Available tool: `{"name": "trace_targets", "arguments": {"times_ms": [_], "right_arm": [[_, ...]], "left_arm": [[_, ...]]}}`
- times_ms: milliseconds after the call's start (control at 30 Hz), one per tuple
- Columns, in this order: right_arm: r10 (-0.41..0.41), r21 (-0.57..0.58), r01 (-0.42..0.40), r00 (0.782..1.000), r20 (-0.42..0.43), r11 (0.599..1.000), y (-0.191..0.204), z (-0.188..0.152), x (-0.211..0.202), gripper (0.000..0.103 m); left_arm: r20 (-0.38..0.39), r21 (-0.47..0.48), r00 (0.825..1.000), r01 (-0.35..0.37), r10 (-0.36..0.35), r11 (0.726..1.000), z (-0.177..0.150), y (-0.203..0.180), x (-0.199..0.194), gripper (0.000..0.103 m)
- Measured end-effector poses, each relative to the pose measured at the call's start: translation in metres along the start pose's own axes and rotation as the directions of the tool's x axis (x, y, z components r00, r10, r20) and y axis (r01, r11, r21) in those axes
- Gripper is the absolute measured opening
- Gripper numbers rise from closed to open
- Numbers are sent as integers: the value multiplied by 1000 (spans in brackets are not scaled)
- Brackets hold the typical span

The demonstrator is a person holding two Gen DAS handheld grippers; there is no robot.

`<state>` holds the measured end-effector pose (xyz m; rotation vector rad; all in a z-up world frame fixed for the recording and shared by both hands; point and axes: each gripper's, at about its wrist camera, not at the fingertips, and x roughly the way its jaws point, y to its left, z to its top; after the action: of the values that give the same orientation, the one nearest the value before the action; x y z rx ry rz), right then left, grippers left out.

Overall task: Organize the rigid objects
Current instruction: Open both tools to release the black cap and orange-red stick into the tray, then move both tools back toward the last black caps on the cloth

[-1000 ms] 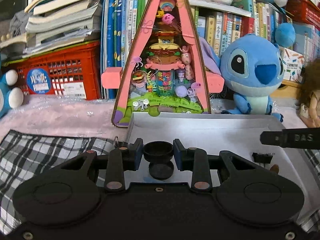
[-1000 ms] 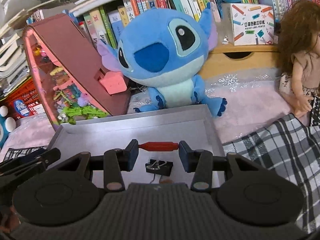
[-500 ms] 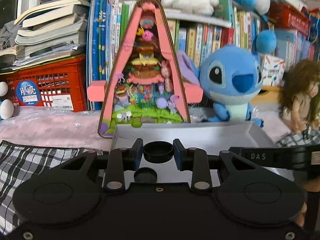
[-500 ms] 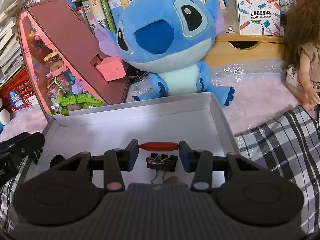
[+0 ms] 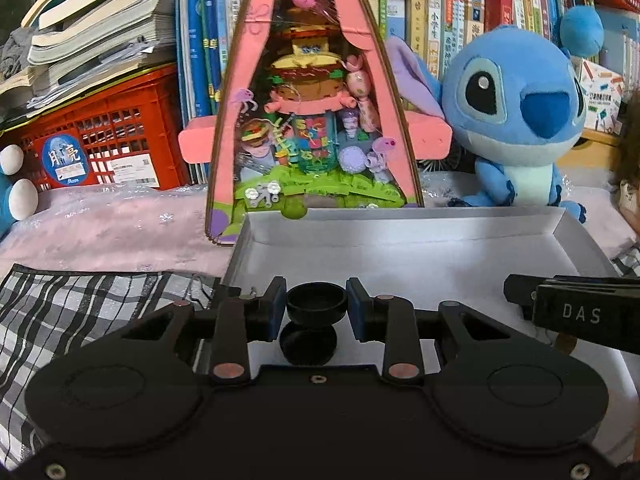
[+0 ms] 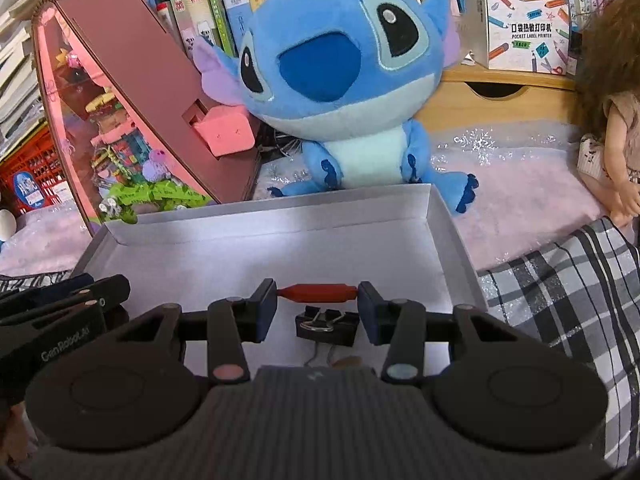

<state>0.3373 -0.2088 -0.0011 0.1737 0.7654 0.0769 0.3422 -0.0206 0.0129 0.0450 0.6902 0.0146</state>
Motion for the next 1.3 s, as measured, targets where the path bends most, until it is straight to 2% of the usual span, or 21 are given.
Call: {"name": "trace_targets", "arguments": {"times_ms": [300,433,467,500,567,633,767,833,1000,1300], "right_arm": [[-21,-9,21,999,-27,1000,2,0,5,51],[-26,-16,25,999,-31,1000,3,0,5,51],[-21,-12,20,999,-29,1000,3,0,5,50],[-15,-5,14,1000,-24,1000,2,0,3,55],[-4,12,4,1000,-5,1000,-1,0,-2,55],[8,19,-8,1000,9,1000,-4,1,-7,63],[30,7,-30,999,45,1000,-7,-1,-23,67],[50,-17,-49,997,65,999,-7,-5,-36,72],[92,-81,-85,991,96,993,-6,-21,-64,77],[173,-171,-150,976,130,974,-2,-50,-118,85]], "left_arm": [[-73,-9,997,-23,23,1000,-1,-1,12,31],[-70,-11,997,-23,23,1000,-2,1,10,33],[-68,-11,998,-20,19,1000,-2,1,9,40],[-60,-13,998,-16,15,1000,-2,2,6,47],[-47,-16,999,7,-7,1000,-2,3,1,50],[-40,-24,999,26,-27,999,-3,4,-6,56],[-4,-43,999,48,-48,998,-11,8,-29,77],[29,-27,998,59,-58,998,-18,10,-44,78],[62,18,996,63,-64,998,-33,13,-76,78],[115,58,982,143,-149,988,-63,15,-137,82]]}}
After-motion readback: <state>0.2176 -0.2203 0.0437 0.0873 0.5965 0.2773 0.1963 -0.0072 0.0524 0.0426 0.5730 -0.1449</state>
